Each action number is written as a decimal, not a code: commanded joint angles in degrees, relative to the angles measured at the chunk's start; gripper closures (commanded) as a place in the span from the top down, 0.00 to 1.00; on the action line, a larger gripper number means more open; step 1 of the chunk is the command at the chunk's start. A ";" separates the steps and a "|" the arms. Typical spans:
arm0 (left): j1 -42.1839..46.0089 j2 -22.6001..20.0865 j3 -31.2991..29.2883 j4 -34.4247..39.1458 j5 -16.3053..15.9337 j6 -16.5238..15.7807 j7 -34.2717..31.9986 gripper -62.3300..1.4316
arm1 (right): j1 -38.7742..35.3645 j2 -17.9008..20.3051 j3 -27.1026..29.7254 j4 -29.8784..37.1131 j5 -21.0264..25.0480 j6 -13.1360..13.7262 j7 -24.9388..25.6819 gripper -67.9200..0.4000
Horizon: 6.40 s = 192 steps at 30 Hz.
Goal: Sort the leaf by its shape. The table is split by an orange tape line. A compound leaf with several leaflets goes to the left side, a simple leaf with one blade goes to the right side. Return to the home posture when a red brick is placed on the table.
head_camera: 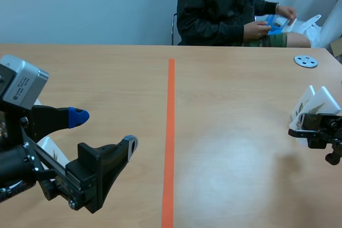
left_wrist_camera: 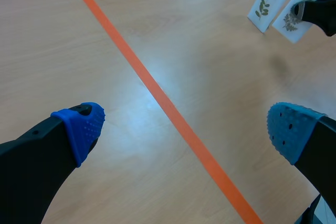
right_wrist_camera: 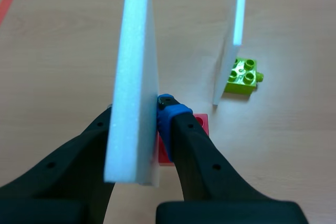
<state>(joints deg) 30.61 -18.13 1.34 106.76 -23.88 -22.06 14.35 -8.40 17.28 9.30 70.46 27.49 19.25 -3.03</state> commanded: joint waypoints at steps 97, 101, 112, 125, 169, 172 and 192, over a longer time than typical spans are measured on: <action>-1.90 -2.80 -0.17 0.44 2.67 0.07 -1.27 1.00 | -15.67 10.05 -1.51 34.64 20.90 18.10 -12.52 1.00; -1.90 -3.06 -0.17 0.44 2.62 0.07 -1.31 1.00 | -15.61 9.97 -1.60 34.64 20.72 18.10 -12.79 1.00; -1.90 -3.04 -0.17 0.44 2.19 0.09 -1.22 1.00 | -15.63 9.84 -1.62 34.67 17.38 13.07 -12.74 1.00; -1.90 -3.02 -0.17 0.44 2.21 0.09 -1.20 1.00 | -15.74 9.81 -1.62 34.64 16.20 13.07 -13.11 1.00; -3.61 -2.71 5.55 -1.95 5.84 -0.52 -2.23 1.00 | -15.72 9.68 -1.62 34.64 14.01 11.61 -12.07 1.00; -5.27 -2.67 7.48 -3.13 8.24 -0.28 -3.48 1.00 | -15.72 9.68 -1.62 34.64 13.49 11.61 -12.09 1.00; -24.70 3.93 17.35 -29.53 20.11 -0.07 -16.92 1.00 | -15.72 9.68 -1.62 34.64 12.55 11.61 -12.07 1.00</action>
<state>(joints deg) 6.37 -14.37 18.61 76.36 -3.95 -22.09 -1.37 -24.64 26.98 7.01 104.31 39.83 30.87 -16.14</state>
